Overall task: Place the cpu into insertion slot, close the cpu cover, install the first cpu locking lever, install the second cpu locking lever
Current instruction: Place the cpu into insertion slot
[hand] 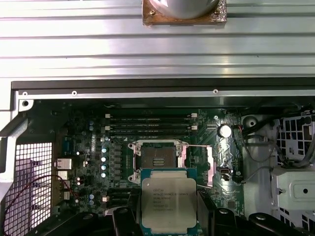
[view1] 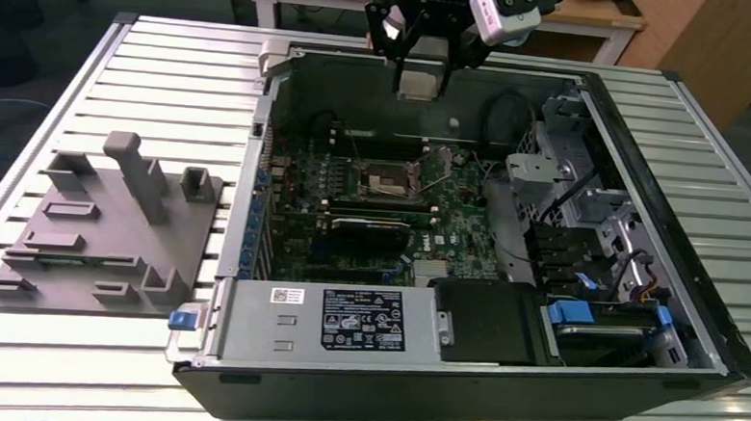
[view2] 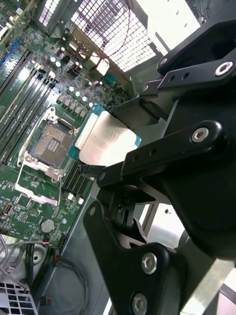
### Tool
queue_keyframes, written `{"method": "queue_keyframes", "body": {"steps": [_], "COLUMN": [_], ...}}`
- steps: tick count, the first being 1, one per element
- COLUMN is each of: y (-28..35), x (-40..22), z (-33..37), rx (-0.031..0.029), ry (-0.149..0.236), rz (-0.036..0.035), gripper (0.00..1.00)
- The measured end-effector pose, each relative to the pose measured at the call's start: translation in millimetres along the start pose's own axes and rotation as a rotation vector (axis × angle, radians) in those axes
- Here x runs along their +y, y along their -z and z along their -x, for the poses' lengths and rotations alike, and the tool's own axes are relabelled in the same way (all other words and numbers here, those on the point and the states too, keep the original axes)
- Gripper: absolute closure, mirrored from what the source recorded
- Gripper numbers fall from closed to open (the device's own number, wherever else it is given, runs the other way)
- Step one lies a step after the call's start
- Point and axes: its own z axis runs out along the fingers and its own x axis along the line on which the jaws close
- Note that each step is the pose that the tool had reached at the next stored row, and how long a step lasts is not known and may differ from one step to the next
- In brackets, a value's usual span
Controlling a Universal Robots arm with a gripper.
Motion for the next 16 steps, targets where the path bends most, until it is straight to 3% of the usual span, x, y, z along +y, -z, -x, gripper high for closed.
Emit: {"method": "queue_keyframes", "body": {"steps": [16], "y": [-5.8], "x": [-0.5], "z": [0.1], "rx": [0.0], "ry": [0.0], "rz": [0.0], "gripper": [0.46]}}
